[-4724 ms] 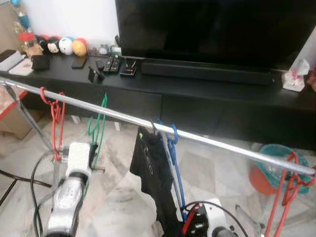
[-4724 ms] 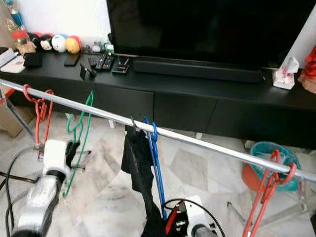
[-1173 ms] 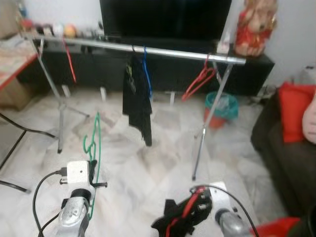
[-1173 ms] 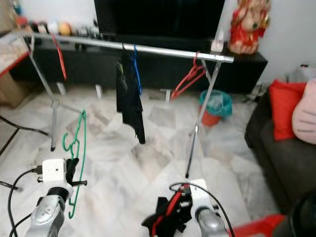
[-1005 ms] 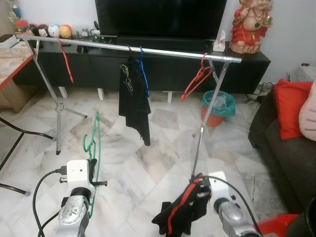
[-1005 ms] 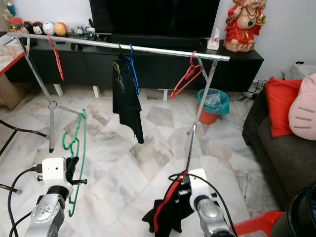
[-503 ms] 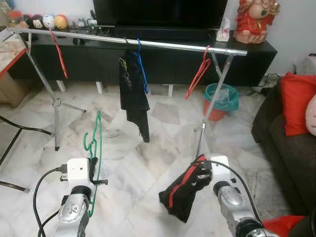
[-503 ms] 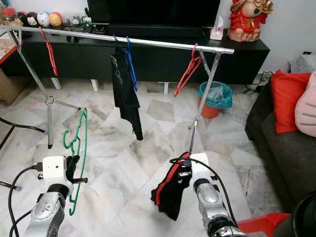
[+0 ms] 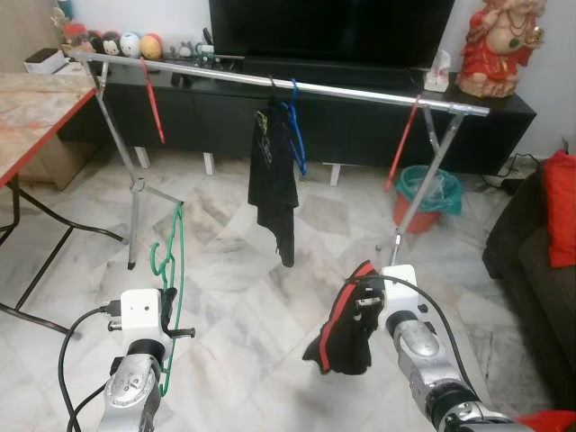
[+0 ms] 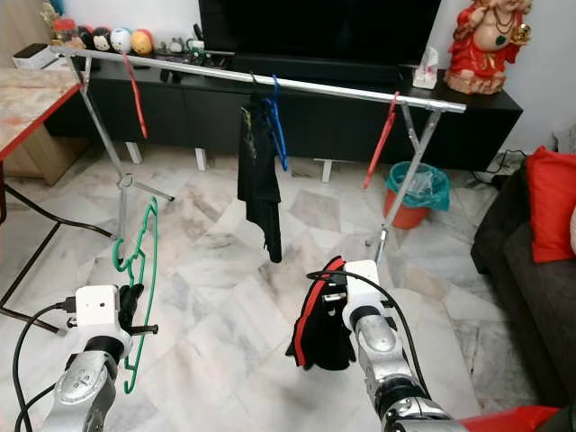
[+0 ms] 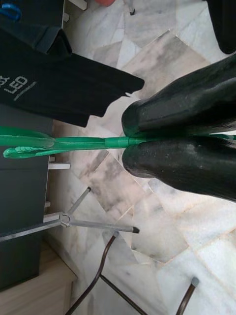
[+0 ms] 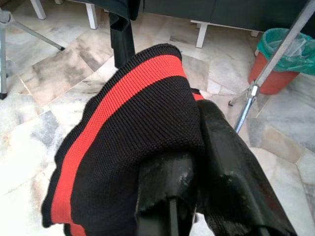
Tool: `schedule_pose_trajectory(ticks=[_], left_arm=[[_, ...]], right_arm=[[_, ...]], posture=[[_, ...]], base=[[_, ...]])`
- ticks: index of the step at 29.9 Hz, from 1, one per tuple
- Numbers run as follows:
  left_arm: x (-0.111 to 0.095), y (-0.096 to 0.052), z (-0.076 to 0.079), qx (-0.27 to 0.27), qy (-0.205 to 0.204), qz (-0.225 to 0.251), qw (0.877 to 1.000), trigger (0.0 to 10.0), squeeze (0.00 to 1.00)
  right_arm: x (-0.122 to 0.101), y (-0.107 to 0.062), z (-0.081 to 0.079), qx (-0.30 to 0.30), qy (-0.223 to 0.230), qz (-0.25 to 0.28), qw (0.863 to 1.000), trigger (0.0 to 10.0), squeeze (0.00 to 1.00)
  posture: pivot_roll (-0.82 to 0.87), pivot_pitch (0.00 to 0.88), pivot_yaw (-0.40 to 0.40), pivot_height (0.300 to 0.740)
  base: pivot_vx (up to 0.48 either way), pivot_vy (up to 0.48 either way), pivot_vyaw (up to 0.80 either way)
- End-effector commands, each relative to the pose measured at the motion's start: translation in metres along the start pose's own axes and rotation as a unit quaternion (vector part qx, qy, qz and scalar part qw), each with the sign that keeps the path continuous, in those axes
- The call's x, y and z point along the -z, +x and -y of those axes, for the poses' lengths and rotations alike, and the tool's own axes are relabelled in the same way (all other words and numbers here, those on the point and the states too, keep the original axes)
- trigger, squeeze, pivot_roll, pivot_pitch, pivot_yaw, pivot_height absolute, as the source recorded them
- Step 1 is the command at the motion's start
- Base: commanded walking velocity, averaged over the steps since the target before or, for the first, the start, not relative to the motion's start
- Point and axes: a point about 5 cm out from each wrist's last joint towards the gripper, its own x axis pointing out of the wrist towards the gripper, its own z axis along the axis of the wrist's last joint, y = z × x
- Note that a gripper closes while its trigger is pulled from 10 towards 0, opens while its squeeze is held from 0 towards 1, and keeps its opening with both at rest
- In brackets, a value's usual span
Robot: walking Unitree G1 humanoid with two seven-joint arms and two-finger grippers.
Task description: Hang hanger
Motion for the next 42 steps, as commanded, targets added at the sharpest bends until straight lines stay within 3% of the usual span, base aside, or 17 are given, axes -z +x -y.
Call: schedule_pose_trajectory(ticks=[1,10,31,42], left_arm=[[-0.005,0.001,0.0,0.003,0.002,0.007,1.0,10.0,0.0],[-0.007,0.003,-0.002,0.003,0.004,0.01,1.0,10.0,0.0],[-0.013,0.001,0.003,0.03,0.017,0.021,0.999,10.0,0.0],[-0.014,0.004,0.003,0.039,0.034,0.019,0.998,10.0,0.0]], right_arm=[[-0.012,0.004,0.003,0.006,0.002,0.023,1.0,10.0,0.0],[-0.018,0.006,0.001,0.005,0.004,0.029,1.0,10.0,0.0],[0.007,-0.003,0.001,0.013,0.018,-0.006,1.0,10.0,0.0],[0.007,-0.003,-0.001,0.015,0.024,-0.006,1.0,10.0,0.0]], posture=[[-0.01,0.0,-0.035,0.74],[0.0,0.0,-0.029,0.74],[0.03,0.0,-0.013,0.74],[0.02,0.0,0.0,0.74]], base=[[0.0,0.274,0.0],[0.0,0.272,0.0],[0.0,0.0,0.0],[0.0,-0.058,0.0]])
